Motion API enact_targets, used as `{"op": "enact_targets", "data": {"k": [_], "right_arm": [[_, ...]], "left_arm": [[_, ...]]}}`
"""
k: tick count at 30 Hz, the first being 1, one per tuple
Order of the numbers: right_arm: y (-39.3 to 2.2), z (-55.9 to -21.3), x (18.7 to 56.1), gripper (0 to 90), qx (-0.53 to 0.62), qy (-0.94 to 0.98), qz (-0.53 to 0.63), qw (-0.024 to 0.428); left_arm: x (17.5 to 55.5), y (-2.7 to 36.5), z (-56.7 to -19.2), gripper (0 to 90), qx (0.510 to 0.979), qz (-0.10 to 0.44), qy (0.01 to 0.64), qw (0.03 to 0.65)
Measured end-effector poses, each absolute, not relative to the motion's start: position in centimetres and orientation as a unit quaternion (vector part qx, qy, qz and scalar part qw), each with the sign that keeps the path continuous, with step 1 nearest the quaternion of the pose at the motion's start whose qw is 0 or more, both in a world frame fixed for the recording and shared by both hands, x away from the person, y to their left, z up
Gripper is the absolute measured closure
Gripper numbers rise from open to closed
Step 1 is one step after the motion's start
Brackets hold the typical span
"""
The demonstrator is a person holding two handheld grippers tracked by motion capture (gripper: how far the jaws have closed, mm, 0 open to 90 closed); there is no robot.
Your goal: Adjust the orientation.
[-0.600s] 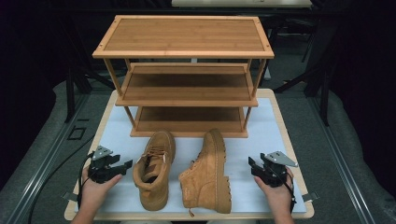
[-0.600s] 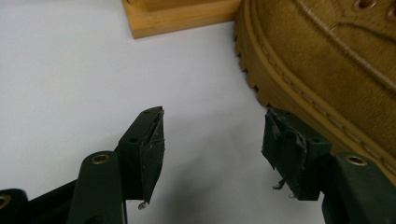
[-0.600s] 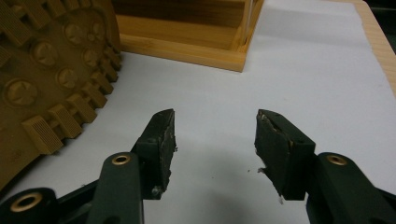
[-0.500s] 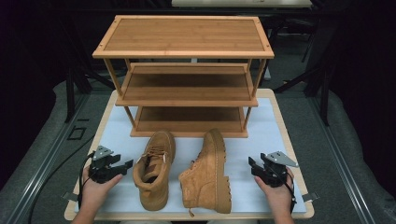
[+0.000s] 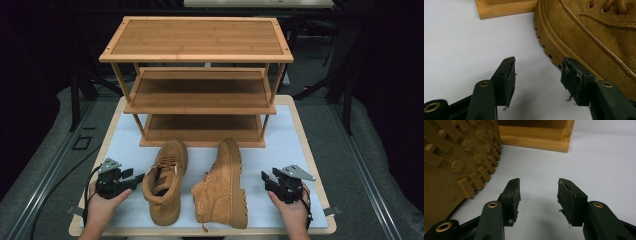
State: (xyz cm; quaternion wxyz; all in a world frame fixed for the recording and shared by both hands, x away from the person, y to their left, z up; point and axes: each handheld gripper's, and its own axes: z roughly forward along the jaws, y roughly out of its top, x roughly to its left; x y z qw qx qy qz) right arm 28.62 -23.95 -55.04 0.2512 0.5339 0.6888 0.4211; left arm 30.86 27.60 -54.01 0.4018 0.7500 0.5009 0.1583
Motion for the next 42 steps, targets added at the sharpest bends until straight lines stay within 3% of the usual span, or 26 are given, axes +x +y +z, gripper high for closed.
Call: {"op": "enact_targets", "data": {"k": [5,29,33,42], "right_arm": [[-24.1,-55.1,28.6,52.6,0.537,0.686,0.42,0.253],[-25.2,-55.1,28.4,52.3,0.564,0.657,0.436,0.245],[-25.2,-55.0,28.4,52.1,0.564,0.655,0.437,0.247],[-25.5,-55.0,28.3,51.7,0.574,0.651,0.435,0.238]], "left_arm": [[30.8,27.6,-53.8,51.6,0.748,0.142,0.502,0.409],[30.1,27.8,-51.1,54.7,0.73,0.138,0.512,0.43],[29.8,27.7,-49.8,56.5,0.722,0.132,0.513,0.445],[29.2,26.4,-44.8,56.2,0.762,0.11,0.489,0.411]]}}
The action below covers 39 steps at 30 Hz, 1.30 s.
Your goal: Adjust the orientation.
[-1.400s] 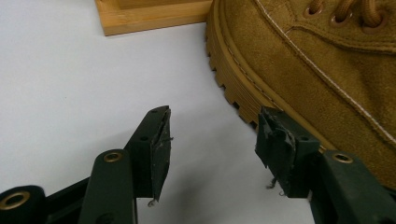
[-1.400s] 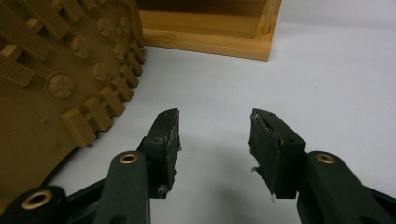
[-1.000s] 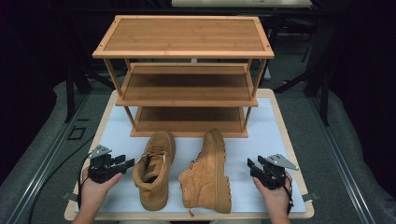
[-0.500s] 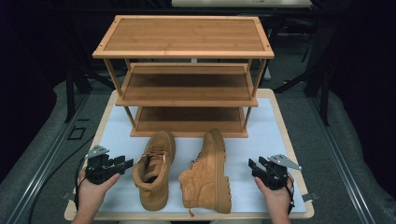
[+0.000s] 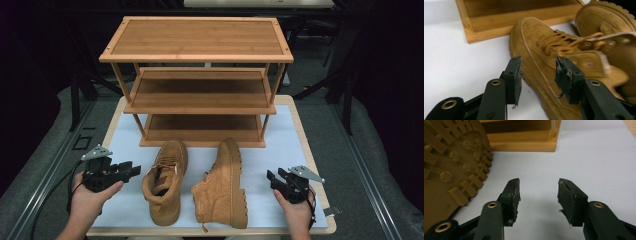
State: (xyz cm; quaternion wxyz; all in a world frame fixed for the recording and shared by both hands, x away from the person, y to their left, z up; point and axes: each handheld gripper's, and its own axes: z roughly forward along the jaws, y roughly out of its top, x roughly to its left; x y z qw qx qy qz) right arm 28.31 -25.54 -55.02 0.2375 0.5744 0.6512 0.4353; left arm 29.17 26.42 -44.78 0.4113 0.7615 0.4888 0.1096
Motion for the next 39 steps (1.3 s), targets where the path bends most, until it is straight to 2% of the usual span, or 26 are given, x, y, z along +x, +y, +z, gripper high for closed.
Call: {"op": "enact_targets", "data": {"k": [2,7,12,16,18,19,21,25,28,34,39], "right_arm": [[-25.6,-55.1,28.3,51.3,0.574,0.648,0.441,0.238],[-25.6,-55.3,28.3,50.6,0.574,0.647,0.442,0.236],[-25.3,-55.3,28.3,50.0,0.573,0.657,0.435,0.228],[-25.1,-55.5,28.4,49.4,0.57,0.659,0.435,0.228],[-25.1,-55.5,28.4,49.3,0.57,0.661,0.432,0.228],[-25.0,-55.6,28.4,49.1,0.569,0.665,0.425,0.23],[-25.0,-55.6,28.5,48.9,0.566,0.668,0.425,0.229],[-25.1,-55.6,28.4,48.9,0.567,0.663,0.431,0.23],[-25.1,-55.7,28.5,48.9,0.567,0.66,0.434,0.231],[-25.1,-55.8,28.5,48.3,0.57,0.664,0.429,0.224],[-25.1,-56.0,28.7,47.8,0.571,0.663,0.432,0.22]], "left_arm": [[29.0,25.9,-43.5,55.2,0.777,0.08,0.484,0.394],[28.5,24.7,-42.1,49.6,0.792,0.049,0.471,0.386],[28.6,23.6,-43.0,49.1,0.802,0.041,0.47,0.366],[28.9,23.3,-43.7,66.9,0.795,0.019,0.47,0.383],[28.9,23.1,-43.7,68.7,0.796,0.019,0.471,0.38],[29.1,23.0,-43.4,74.2,0.802,0.022,0.467,0.371],[29.3,23.1,-43.0,78.1,0.81,0.027,0.463,0.359],[30.5,24.1,-42.0,81.4,0.824,0.063,0.46,0.324],[31.9,25.3,-41.7,82.1,0.836,0.081,0.453,0.299],[33.4,25.9,-41.5,81.6,0.845,0.068,0.455,0.273],[33.7,25.7,-41.2,74.2,0.848,0.048,0.464,0.251]]}}
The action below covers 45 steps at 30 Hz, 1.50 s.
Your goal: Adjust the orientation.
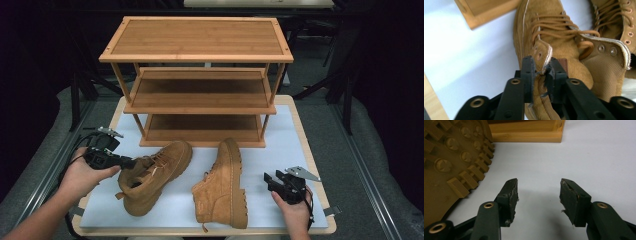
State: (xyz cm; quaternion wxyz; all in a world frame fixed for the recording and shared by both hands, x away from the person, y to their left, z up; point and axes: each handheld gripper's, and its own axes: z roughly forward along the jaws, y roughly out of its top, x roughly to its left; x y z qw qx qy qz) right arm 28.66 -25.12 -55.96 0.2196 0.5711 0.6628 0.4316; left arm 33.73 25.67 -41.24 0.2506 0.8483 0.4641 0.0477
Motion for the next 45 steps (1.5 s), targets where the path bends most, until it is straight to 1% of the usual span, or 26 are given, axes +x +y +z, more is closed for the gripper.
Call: {"op": "enact_targets", "data": {"k": [1,2,3,4,5,6,7,10,14,15,16,18,23,27,31,33,34,35,36,40,42,43,45], "right_arm": [[-25.1,-56.0,28.7,47.4,0.572,0.666,0.428,0.216],[-25.1,-56.0,28.7,47.4,0.572,0.666,0.428,0.216],[-25.1,-56.0,28.7,46.7,0.573,0.671,0.422,0.208],[-25.1,-56.0,28.7,46.7,0.573,0.671,0.422,0.208],[-25.0,-56.1,28.8,46.6,0.571,0.674,0.423,0.202],[-25.0,-56.1,28.8,46.6,0.571,0.674,0.423,0.202],[-24.9,-56.2,28.9,46.5,0.571,0.675,0.422,0.2],[-24.9,-56.2,28.9,46.5,0.569,0.676,0.423,0.2],[-25.0,-56.2,28.9,46.4,0.571,0.678,0.42,0.196],[-25.0,-56.2,28.9,46.3,0.573,0.677,0.419,0.195],[-25.0,-56.2,28.9,46.3,0.573,0.677,0.419,0.195],[-25.0,-56.4,29.0,46.3,0.57,0.673,0.429,0.195],[-25.0,-56.3,29.0,46.4,0.572,0.676,0.423,0.19],[-25.0,-56.3,29.0,46.3,0.573,0.677,0.42,0.19],[-25.1,-56.4,29.0,46.4,0.574,0.676,0.421,0.189],[-25.2,-56.4,29.0,46.3,0.575,0.675,0.422,0.187],[-25.3,-56.4,29.0,46.3,0.578,0.674,0.421,0.187],[-25.3,-56.4,29.0,46.3,0.578,0.674,0.421,0.187],[-25.3,-56.4,29.0,46.3,0.579,0.672,0.422,0.188],[-25.5,-56.4,29.0,46.3,0.58,0.67,0.424,0.185],[-25.6,-56.4,29.0,46.3,0.581,0.669,0.425,0.186],[-25.6,-56.4,29.0,46.3,0.581,0.67,0.424,0.186],[-25.6,-56.4,29.0,46.3,0.581,0.67,0.423,0.186]], "left_arm": [[33.9,25.6,-41.1,72.4,0.85,0.044,0.468,0.237],[34.0,25.5,-41.0,72.4,0.851,0.042,0.473,0.226],[34.4,25.2,-40.9,68.7,0.853,0.03,0.483,0.194],[34.4,25.2,-40.9,66.9,0.853,0.03,0.483,0.194],[34.5,24.8,-41.0,66.2,0.859,0.025,0.487,0.157],[34.5,24.8,-41.0,65.1,0.859,0.025,0.487,0.157],[34.6,24.3,-41.4,63.1,0.86,0.013,0.496,0.121],[34.6,23.8,-42.1,60.2,0.858,0.008,0.506,0.094],[34.8,23.3,-42.9,61.1,0.859,-0.002,0.507,0.07],[34.8,23.3,-42.9,64.5,0.859,-0.002,0.507,0.07],[34.9,23.2,-43.0,64.5,0.859,-0.008,0.508,0.066],[35.1,23.2,-43.0,69.3,0.854,-0.013,0.517,0.057],[35.6,23.3,-43.1,71.7,0.846,-0.031,0.53,0.048],[35.8,23.3,-43.1,74.9,0.844,-0.033,0.534,0.043],[35.9,23.5,-43.1,75.8,0.838,-0.047,0.541,0.048],[36.0,23.6,-43.1,76.4,0.834,-0.063,0.546,0.051],[36.1,23.8,-43.2,76.5,0.826,-0.082,0.555,0.055],[36.1,23.8,-43.2,76.5,0.826,-0.082,0.555,0.055],[36.0,23.8,-43.3,76.5,0.825,-0.096,0.554,0.059],[35.8,23.9,-43.4,77.0,0.821,-0.108,0.555,0.073],[35.8,24.1,-43.4,77.1,0.814,-0.122,0.563,0.082],[35.9,24.5,-43.5,77.4,0.798,-0.142,0.577,0.097],[35.9,24.7,-43.6,77.6,0.794,-0.147,0.582,0.101]]}}
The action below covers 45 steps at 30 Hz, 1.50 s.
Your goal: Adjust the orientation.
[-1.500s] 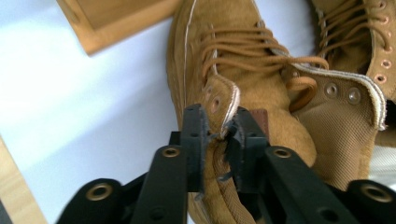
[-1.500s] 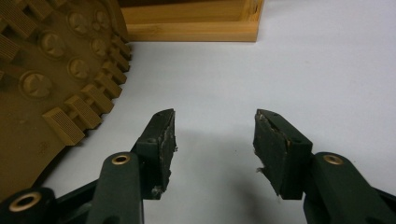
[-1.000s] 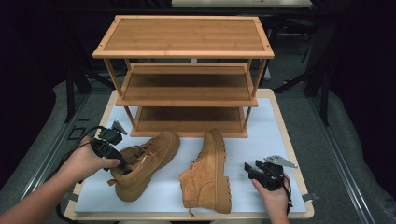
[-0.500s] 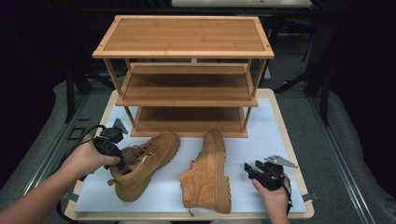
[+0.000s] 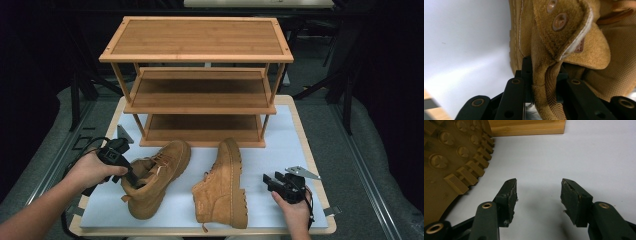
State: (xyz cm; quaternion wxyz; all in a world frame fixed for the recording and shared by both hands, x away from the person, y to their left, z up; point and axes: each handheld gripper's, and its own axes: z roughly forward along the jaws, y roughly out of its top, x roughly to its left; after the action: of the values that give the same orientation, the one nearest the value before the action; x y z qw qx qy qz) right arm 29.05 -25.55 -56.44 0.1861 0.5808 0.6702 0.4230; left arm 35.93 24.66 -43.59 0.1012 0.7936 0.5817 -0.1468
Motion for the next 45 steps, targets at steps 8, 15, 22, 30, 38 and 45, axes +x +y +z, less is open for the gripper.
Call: {"op": "enact_targets", "data": {"k": [8,15,22,30,38,45], "right_arm": [[-25.6,-56.5,29.1,46.3,0.583,0.666,0.426,0.187],[-25.8,-56.5,29.1,46.3,0.586,0.665,0.423,0.185],[-25.9,-56.6,29.1,46.2,0.589,0.66,0.428,0.185],[-25.9,-56.5,29.1,46.2,0.588,0.658,0.431,0.187],[-25.9,-56.6,29.1,46.2,0.59,0.653,0.436,0.189],[-25.9,-56.5,29.0,46.2,0.591,0.658,0.426,0.189]], "left_arm": [[36.0,25.8,-42.3,79.3,0.741,-0.231,0.606,0.174],[35.3,25.6,-40.9,79.5,0.74,-0.233,0.598,0.203],[34.5,26.6,-39.4,79.6,0.729,-0.242,0.592,0.244],[33.9,27.3,-37.9,79.5,0.732,-0.225,0.589,0.257],[33.3,28.3,-37.5,79.7,0.728,-0.228,0.585,0.274],[32.5,29.1,-34.8,79.7,0.725,-0.22,0.583,0.293]]}}
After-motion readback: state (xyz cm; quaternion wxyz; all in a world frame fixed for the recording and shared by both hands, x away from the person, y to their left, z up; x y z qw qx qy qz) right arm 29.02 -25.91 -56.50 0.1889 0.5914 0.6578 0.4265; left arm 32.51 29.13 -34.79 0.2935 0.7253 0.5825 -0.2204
